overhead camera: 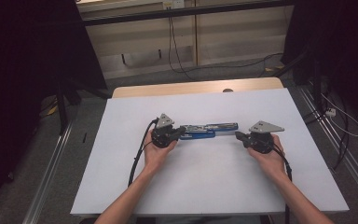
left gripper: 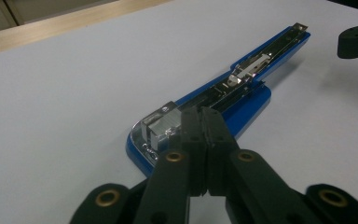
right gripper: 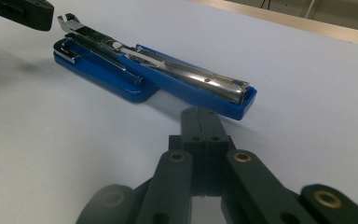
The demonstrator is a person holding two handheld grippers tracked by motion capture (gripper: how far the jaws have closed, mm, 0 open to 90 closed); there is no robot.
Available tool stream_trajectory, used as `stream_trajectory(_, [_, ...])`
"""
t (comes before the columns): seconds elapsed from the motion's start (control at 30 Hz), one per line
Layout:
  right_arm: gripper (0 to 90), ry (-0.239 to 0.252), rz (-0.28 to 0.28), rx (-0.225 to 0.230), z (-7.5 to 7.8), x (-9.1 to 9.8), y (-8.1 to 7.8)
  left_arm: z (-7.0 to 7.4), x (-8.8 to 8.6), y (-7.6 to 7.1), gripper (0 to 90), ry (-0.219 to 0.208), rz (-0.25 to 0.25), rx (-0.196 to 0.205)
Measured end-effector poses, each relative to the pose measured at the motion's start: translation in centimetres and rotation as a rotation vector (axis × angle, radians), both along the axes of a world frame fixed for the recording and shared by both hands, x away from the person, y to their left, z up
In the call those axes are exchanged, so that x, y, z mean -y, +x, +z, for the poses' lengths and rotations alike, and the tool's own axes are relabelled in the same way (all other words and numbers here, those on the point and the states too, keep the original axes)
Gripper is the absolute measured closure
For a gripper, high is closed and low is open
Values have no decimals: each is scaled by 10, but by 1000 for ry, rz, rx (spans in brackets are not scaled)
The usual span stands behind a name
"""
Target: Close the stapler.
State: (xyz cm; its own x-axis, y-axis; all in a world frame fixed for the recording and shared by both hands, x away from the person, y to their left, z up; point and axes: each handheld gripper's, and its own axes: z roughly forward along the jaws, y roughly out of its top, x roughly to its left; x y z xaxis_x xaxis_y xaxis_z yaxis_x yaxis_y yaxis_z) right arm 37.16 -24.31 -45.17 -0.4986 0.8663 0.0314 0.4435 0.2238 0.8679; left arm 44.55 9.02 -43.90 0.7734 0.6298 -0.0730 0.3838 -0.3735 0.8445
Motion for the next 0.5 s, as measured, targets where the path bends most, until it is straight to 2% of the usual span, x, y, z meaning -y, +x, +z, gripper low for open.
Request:
stream_trajectory(0.1, [900, -6, -4, -3, -1, -1, 1, -2, 0, 2, 900, 24, 16, -6])
stream_trajectory(0.2, [900, -8, -3, -5, -2, -1, 1, -4, 1, 3, 900, 45, 6, -7])
stream_trajectory(0.43, [900, -12, -1, -9, -2, 0, 2, -9, 2, 7, 900, 48, 7, -32])
stream_trajectory(0.5, [900, -10, -1, -10, -2, 0, 2, -10, 4, 7, 900, 53, 1, -28])
